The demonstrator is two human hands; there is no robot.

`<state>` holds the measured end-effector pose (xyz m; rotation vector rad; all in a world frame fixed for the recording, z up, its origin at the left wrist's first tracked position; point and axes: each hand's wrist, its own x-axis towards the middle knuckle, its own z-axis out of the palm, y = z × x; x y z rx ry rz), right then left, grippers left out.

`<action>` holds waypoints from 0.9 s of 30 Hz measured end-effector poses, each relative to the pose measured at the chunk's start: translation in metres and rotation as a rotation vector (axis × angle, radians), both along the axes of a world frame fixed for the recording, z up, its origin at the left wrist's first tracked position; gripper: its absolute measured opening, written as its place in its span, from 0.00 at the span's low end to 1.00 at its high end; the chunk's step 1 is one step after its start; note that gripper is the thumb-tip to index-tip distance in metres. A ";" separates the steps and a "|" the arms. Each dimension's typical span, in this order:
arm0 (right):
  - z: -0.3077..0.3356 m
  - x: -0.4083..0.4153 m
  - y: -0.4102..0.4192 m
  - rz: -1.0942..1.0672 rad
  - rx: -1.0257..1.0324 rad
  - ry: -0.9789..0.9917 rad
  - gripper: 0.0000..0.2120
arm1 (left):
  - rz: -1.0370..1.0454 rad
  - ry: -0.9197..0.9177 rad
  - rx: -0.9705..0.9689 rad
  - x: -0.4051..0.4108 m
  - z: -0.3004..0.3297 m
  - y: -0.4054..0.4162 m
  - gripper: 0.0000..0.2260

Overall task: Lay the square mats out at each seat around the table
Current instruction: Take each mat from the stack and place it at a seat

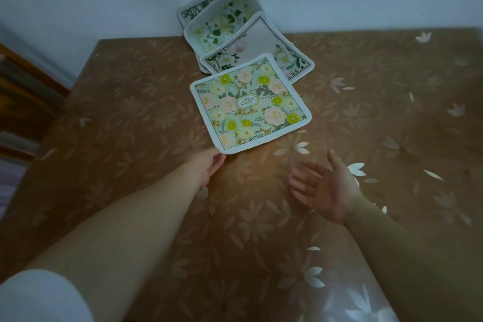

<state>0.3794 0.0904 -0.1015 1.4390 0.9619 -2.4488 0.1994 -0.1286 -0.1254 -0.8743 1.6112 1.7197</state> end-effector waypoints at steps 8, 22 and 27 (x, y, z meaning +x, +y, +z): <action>0.004 0.012 -0.029 0.000 -0.032 0.001 0.31 | -0.061 0.004 -0.167 0.040 0.024 -0.068 0.01; 0.004 0.036 -0.139 -0.040 0.107 -0.055 0.28 | -0.306 -0.018 -0.248 0.048 0.027 -0.245 0.06; 0.005 0.037 -0.201 -0.058 0.187 -0.049 0.27 | -0.301 -0.001 -0.241 0.041 0.022 -0.313 0.05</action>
